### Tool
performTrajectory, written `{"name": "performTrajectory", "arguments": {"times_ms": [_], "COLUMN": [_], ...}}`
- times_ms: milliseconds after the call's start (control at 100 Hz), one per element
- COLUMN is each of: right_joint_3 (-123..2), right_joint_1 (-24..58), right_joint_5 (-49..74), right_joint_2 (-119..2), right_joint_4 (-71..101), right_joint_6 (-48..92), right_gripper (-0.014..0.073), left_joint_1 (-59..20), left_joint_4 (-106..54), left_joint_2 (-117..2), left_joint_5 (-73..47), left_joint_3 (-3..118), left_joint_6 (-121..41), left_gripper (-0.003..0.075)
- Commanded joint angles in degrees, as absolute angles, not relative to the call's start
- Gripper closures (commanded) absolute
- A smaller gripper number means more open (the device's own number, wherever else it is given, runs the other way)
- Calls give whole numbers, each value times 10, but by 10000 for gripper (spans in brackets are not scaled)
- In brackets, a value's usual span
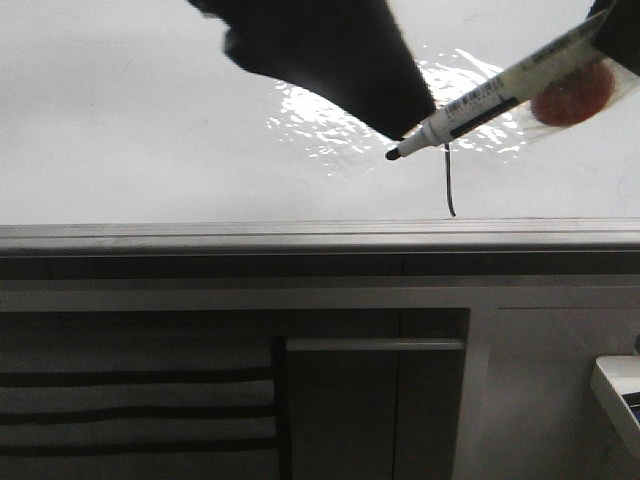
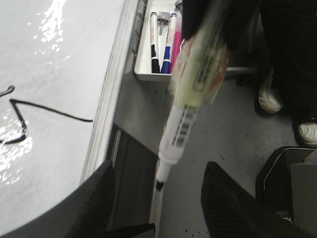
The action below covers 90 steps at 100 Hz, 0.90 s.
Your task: Write number 9 on whiteboard
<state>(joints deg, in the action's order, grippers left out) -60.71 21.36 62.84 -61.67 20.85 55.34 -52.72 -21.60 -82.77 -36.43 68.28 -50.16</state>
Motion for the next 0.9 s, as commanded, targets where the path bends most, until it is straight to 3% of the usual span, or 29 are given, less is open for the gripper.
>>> {"name": "performTrajectory", "arguments": {"times_ms": [0,330,570,780,890], "right_joint_3": [-627,-627,-626,-626,-626], "right_joint_1": [214,214,214,214,214], "right_joint_5": [611,611,617,620,621], "right_joint_2": [-606,-606,-606,-606,-606], "right_joint_4": [225,225,243,243,243], "right_joint_6": [560,560,560,560,560], "right_gripper": [648,648,648,646,550], "left_joint_1": [-540,-549,-549,-549,-549], "left_joint_4": [-231,-229,-229,-229,-228], "left_joint_2": [-836,-880,-880,-880,-879], "left_joint_5": [-347,-338,-337,-338,-339], "left_joint_3": [728,754,754,754,754], "left_joint_6": [-506,-506,-506,-506,-506], "left_gripper": [351,362,552,662,702]}}
